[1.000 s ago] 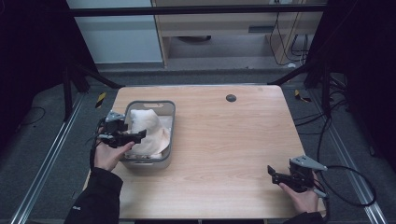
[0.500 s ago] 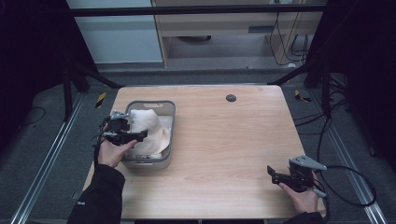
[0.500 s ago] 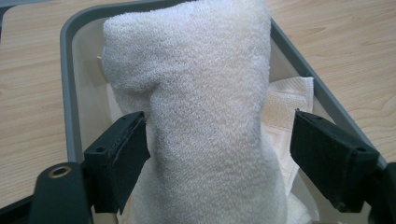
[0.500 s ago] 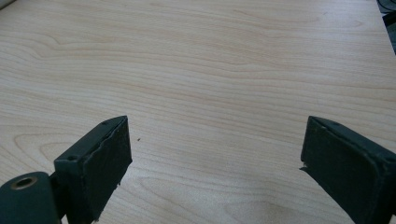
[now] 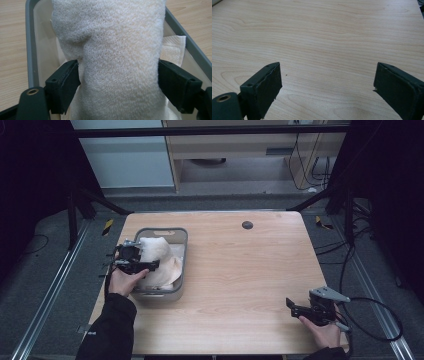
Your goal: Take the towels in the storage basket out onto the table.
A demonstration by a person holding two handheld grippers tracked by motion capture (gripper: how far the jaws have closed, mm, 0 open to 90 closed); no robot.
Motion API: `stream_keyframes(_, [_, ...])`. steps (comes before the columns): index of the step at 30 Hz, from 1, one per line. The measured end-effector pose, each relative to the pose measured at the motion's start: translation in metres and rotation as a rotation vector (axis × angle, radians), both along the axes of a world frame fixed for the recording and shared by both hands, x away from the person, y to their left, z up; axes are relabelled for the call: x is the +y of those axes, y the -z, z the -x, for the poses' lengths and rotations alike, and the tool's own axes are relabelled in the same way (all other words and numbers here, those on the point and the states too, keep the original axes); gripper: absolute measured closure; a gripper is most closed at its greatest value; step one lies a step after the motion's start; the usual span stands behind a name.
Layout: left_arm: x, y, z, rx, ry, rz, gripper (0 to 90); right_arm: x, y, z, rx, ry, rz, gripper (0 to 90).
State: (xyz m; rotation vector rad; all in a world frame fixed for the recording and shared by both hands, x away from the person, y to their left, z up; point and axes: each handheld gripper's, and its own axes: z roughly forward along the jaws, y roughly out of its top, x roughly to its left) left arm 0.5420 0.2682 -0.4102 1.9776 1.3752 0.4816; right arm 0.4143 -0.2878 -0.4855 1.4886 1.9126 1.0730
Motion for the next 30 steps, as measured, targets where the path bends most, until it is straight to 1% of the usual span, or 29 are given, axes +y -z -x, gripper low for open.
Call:
stream_keyframes(4, [-0.001,0.003,-0.002,0.001,0.003,0.0,20.7,0.0,0.0,0.0,0.004,-0.001,-0.005,7.3])
stream_keyframes(6, [-0.002,0.003,-0.002,-0.003,0.012,-0.008,24.4,0.0,0.0,0.0,0.004,-0.003,-0.004,7.2])
stream_keyframes(7, [-0.003,0.004,-0.002,-0.005,0.012,-0.011,24.4,0.0,0.0,0.0,0.0,-0.006,0.001,7.1])
stream_keyframes(8, [-0.004,0.005,-0.002,-0.001,0.013,-0.018,26.9,0.0,0.0,0.0,0.004,-0.004,-0.004,7.0])
stream_keyframes(11, [-0.005,0.006,-0.003,0.004,0.005,-0.026,30.5,0.001,0.0,0.0,0.006,-0.007,-0.003,6.9])
stream_keyframes(12, [-0.005,0.006,-0.003,0.004,0.005,-0.026,32.6,0.001,0.0,0.0,0.006,-0.007,-0.003,6.9])
stream_keyframes(13, [-0.005,0.006,-0.002,0.008,0.0,-0.04,35.0,0.001,0.0,0.0,0.008,-0.007,-0.003,6.6])
stream_keyframes(17, [-0.006,0.008,-0.002,0.007,-0.009,-0.042,47.3,0.001,0.0,0.0,0.011,-0.009,-0.006,6.6])
stream_keyframes(19, [-0.006,0.008,-0.002,0.005,-0.008,-0.045,51.8,0.001,0.0,0.0,0.013,-0.011,-0.005,6.5])
stream_keyframes(20, [-0.007,0.008,-0.001,0.003,-0.01,-0.05,51.8,0.001,0.0,0.0,0.013,-0.011,-0.005,6.5])
stream_keyframes(21, [-0.007,0.008,-0.001,0.002,-0.012,-0.053,55.3,0.001,0.001,0.0,0.013,-0.011,-0.004,6.5])
stream_keyframes(24, [-0.009,0.007,0.0,-0.003,-0.013,-0.066,57.3,0.001,0.0,0.0,0.012,-0.01,-0.005,6.5])
stream_keyframes(25, [-0.01,0.005,0.002,-0.008,-0.016,-0.07,59.5,0.001,0.0,0.0,0.011,-0.01,-0.005,6.5])
stream_keyframes(27, [-0.01,0.005,0.003,-0.01,-0.013,-0.069,60.6,0.001,0.0,0.0,0.011,-0.01,-0.005,6.6])
stream_keyframes(30, [-0.009,0.0,0.006,-0.018,-0.011,-0.053,60.9,0.001,0.0,0.0,0.013,-0.01,-0.005,6.6])
